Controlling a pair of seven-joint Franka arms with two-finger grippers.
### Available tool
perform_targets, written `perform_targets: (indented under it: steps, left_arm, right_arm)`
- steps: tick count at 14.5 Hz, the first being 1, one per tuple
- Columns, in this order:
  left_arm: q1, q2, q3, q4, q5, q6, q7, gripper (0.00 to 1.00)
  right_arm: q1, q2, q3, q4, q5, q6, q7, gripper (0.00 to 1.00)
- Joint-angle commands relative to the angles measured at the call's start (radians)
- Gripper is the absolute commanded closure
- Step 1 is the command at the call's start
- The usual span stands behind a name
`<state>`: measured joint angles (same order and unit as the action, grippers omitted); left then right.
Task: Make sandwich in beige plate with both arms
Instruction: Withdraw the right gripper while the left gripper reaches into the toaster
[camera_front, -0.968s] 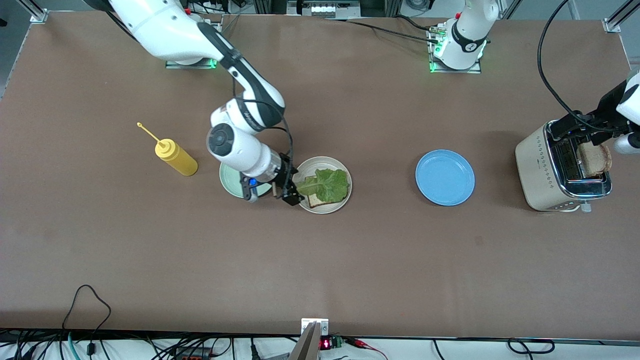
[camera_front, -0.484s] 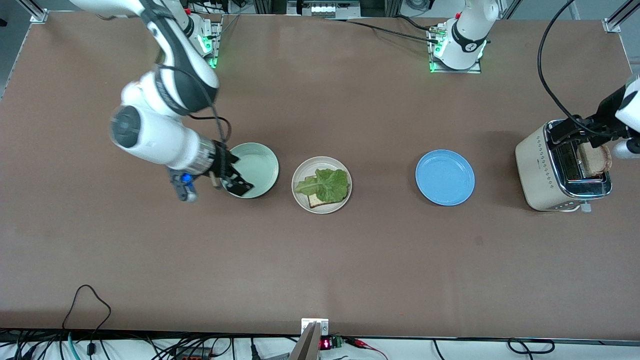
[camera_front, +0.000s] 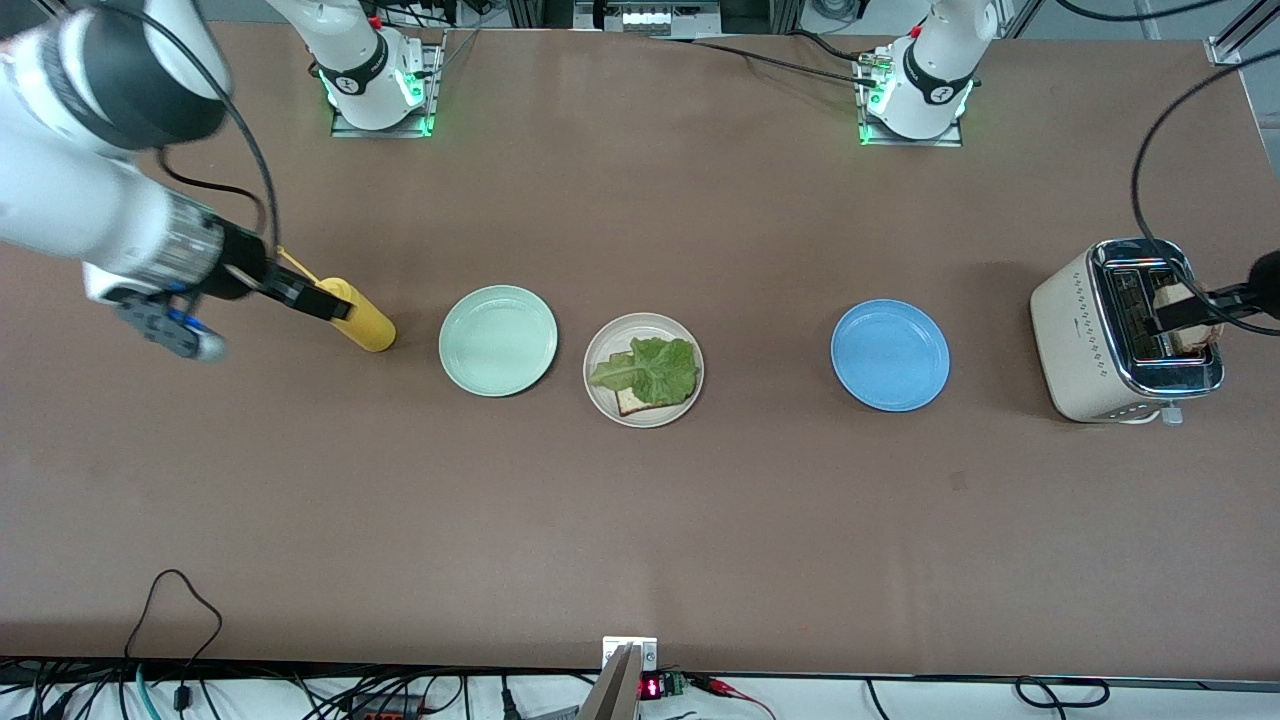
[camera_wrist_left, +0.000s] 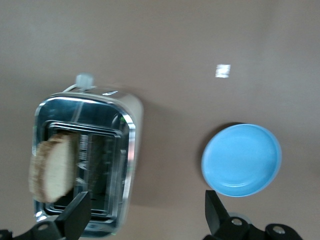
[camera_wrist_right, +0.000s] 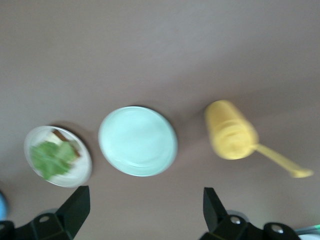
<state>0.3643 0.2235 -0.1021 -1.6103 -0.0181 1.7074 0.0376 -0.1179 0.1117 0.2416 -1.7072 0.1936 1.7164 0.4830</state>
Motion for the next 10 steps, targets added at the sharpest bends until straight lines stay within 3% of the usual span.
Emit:
perform_targets:
  steps: [1, 4, 6, 7, 10]
  left_arm:
    - [0.099, 0.141, -0.011, 0.114, -0.006, -0.005, 0.088, 0.00]
    - [0.157, 0.230, -0.010, 0.194, -0.005, -0.006, 0.224, 0.00]
    - [0.194, 0.255, -0.008, 0.194, -0.002, -0.006, 0.242, 0.00]
    - [0.209, 0.264, -0.008, 0.184, -0.002, -0.009, 0.246, 0.00]
    - [0.211, 0.283, -0.008, 0.181, -0.002, -0.069, 0.266, 0.00]
  right_arm:
    - [-0.014, -0.076, -0.066, -0.029, -0.032, -0.044, -0.281, 0.00]
    - [0.033, -0.101, -0.157, 0.026, -0.092, -0.118, -0.484, 0.00]
    - [0.150, -0.095, -0.296, 0.078, -0.115, -0.170, -0.480, 0.00]
    - [0.170, -0.092, -0.321, 0.083, -0.132, -0.158, -0.484, 0.00]
    - [0.175, -0.060, -0.321, 0.103, -0.244, -0.161, -0.488, 0.00]
